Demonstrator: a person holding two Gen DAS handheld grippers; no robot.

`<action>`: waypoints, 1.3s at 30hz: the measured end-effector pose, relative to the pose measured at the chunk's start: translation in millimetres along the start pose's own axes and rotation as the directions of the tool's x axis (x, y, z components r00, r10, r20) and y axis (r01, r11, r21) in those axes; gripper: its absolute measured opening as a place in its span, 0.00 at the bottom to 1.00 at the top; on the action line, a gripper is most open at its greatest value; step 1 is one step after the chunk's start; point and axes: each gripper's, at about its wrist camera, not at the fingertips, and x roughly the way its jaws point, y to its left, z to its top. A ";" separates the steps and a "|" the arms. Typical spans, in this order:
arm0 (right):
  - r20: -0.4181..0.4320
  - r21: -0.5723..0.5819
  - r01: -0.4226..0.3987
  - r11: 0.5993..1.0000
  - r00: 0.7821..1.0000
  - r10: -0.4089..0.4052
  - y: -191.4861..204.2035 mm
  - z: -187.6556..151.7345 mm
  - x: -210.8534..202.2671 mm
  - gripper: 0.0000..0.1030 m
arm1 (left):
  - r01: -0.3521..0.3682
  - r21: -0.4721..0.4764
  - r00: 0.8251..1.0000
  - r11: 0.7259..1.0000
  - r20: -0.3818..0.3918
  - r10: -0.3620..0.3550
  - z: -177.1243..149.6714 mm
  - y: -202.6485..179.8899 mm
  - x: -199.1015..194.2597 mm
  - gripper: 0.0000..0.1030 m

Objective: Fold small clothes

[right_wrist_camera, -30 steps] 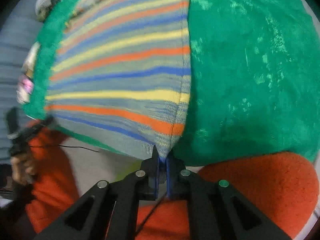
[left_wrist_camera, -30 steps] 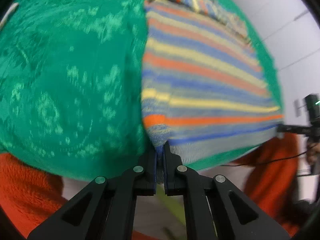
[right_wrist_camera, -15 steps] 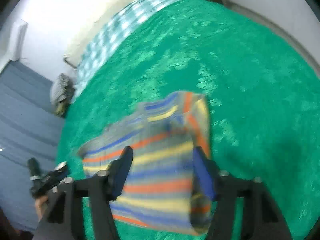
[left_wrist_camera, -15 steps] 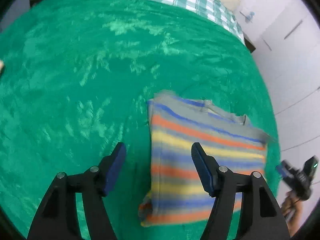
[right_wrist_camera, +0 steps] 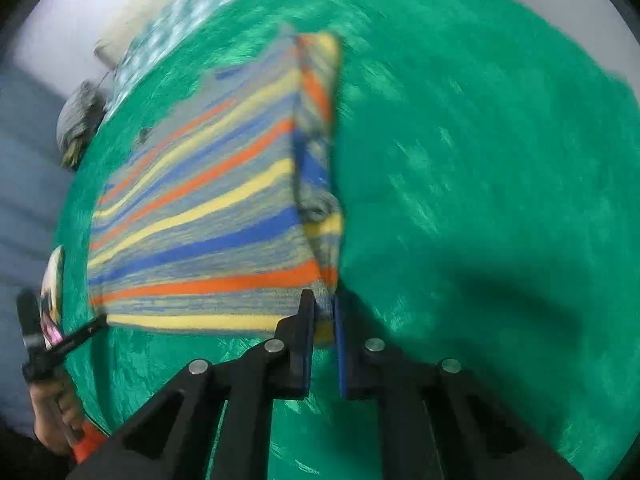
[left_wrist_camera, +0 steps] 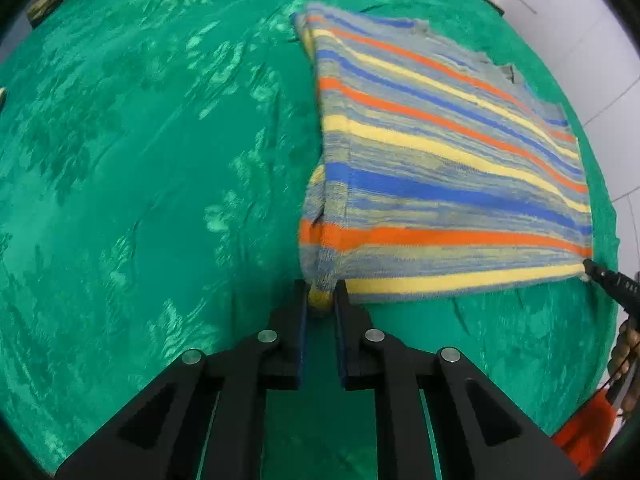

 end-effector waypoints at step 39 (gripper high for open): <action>0.264 -0.357 0.281 0.891 0.945 -0.192 58.6 -145.3 -2.6 1.00 | -0.259 0.023 0.904 0.966 0.358 0.234 -135.6 20.8 -23.6 0.99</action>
